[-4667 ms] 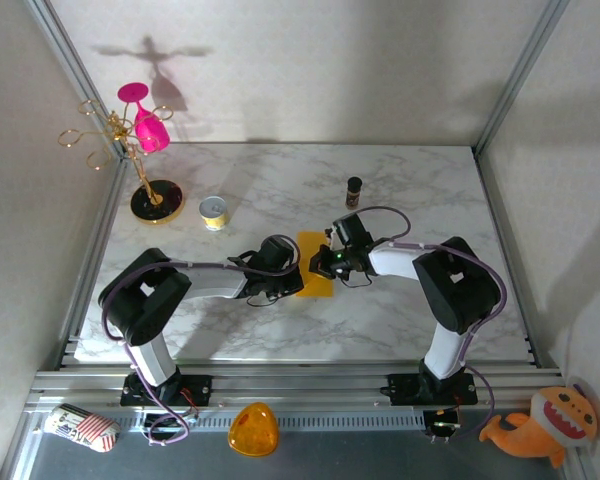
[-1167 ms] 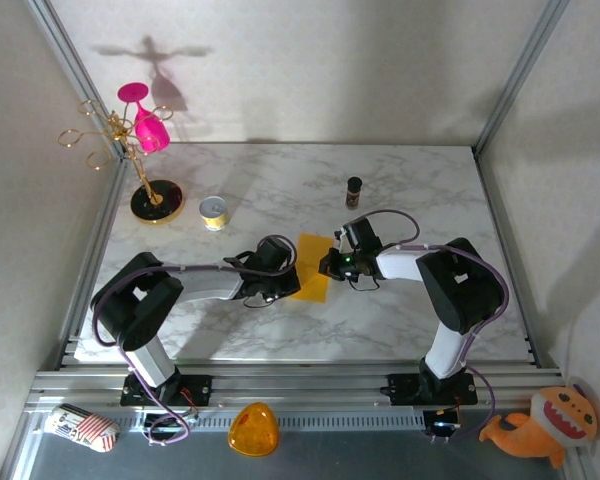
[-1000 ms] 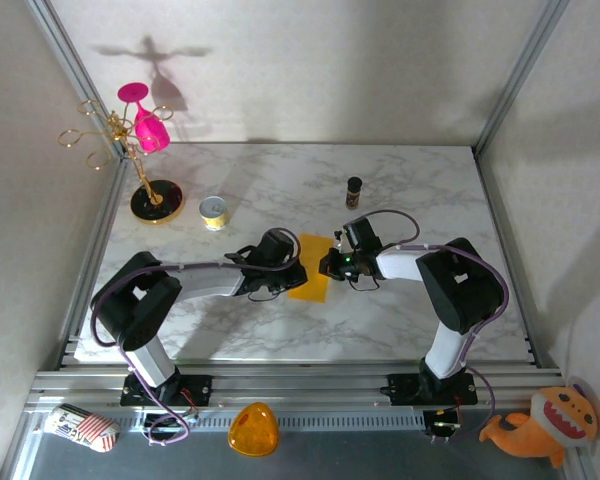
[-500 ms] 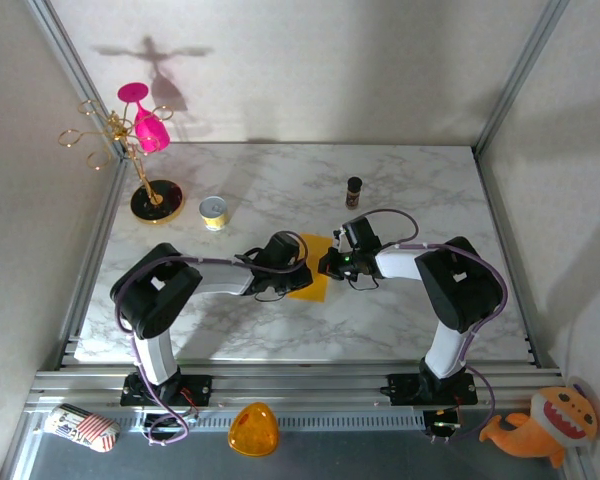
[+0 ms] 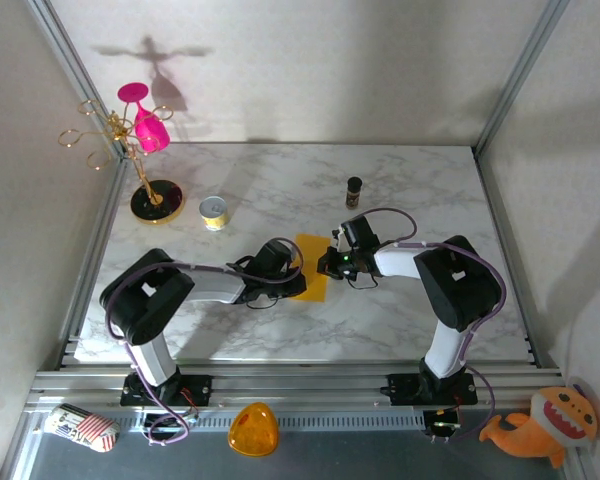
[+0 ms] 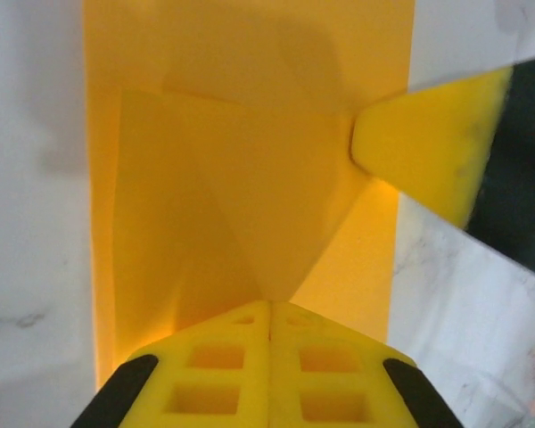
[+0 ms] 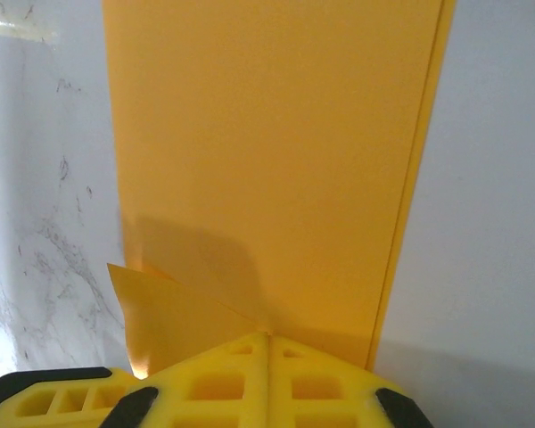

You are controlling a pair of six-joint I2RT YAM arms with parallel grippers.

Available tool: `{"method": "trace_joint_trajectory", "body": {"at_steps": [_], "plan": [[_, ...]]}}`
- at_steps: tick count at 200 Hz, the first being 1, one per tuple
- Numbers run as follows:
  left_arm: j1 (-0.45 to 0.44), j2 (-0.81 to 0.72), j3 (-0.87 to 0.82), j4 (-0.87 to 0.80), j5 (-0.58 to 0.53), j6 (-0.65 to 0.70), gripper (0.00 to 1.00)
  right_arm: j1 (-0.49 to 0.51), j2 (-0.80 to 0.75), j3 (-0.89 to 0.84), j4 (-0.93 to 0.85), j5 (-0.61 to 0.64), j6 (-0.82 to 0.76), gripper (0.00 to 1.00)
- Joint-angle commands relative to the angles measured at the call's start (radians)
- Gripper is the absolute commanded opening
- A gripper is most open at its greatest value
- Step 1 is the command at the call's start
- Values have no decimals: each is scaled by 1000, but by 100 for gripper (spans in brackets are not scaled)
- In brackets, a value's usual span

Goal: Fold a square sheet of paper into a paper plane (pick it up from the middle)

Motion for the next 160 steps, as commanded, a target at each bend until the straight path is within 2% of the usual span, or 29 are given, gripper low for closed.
{"method": "trace_joint_trajectory", "body": {"at_steps": [1,68,104,135,160], "plan": [[0,-17,-74,-263,13,80,5,-11,70,-28,-144,122,-20,2],[18,-166,-120,-395,-45,128,3,-10,70,-26,-131,109,-28,2],[23,-209,-26,-278,-20,70,9,-11,38,-9,-75,42,-37,3],[23,-131,37,-130,-44,-25,10,-10,8,38,-46,5,-46,4],[23,-55,83,-119,-89,-60,9,-10,8,89,-50,-33,-66,4]]}}
